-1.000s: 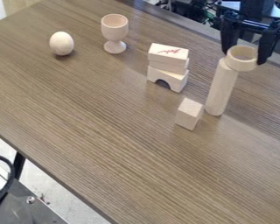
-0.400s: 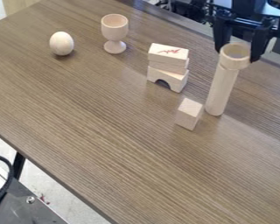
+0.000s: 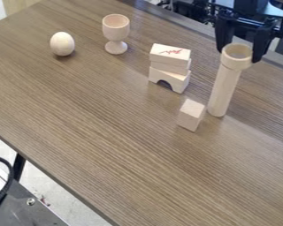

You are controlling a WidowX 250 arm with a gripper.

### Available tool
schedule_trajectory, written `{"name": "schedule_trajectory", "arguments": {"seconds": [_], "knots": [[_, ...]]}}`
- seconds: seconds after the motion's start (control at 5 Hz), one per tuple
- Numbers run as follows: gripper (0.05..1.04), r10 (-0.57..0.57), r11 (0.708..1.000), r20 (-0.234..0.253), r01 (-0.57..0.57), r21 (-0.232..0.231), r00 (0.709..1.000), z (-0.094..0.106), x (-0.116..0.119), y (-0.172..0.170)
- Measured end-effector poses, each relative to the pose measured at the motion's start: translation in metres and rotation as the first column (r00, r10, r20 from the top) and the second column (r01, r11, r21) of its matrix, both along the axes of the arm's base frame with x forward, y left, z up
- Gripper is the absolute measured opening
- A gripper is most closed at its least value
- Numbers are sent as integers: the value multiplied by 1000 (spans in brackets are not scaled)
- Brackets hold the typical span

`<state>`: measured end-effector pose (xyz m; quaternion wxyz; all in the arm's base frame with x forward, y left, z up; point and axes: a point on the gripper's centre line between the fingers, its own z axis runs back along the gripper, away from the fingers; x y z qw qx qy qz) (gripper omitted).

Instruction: Put the ring through the cylinder

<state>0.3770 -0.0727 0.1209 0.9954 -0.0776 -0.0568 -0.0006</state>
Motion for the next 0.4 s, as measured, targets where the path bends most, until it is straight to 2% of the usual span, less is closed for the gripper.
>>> {"name": "schedule_trajectory", "arguments": {"seconds": [0.2,0.4], "knots": [[812,8,1000,-4,-8,2,1000,0,0,0],[1009,13,1000,-20,-13,10,1000,-1,-3,1]]}}
